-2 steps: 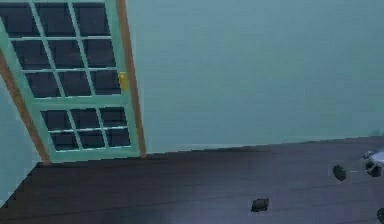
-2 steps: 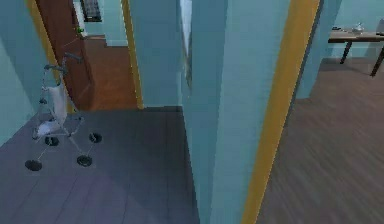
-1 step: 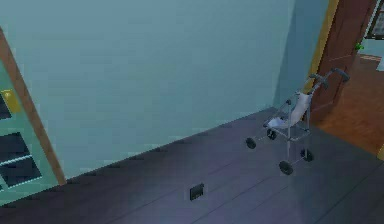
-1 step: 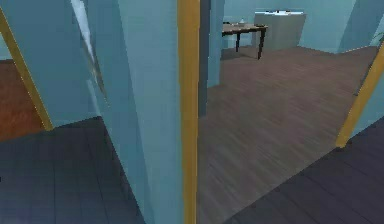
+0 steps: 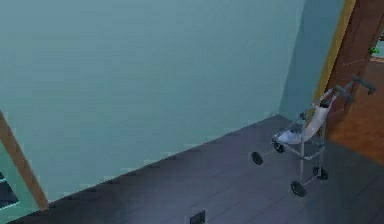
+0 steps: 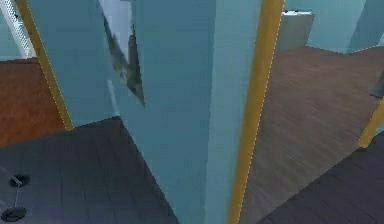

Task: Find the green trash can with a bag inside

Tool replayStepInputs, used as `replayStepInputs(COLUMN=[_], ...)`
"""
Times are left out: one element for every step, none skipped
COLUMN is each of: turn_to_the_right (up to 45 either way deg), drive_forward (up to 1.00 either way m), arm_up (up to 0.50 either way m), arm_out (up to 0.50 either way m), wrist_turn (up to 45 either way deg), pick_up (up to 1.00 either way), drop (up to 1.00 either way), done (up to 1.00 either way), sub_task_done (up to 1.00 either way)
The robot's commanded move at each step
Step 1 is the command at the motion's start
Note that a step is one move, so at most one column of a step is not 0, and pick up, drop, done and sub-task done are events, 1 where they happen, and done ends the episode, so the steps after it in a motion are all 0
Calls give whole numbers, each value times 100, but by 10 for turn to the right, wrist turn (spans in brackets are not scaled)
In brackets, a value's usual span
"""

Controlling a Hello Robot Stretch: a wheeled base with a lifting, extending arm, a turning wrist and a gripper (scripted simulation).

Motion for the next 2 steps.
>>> replayStepInputs(turn_to_the_right=[450,90], drive_forward=[0,0], arm_up=[0,0], arm_out=[0,0], wrist_turn=[0,0], pick_up=[0,0], drop=[0,0], done=[0,0], sub_task_done=[0,0])
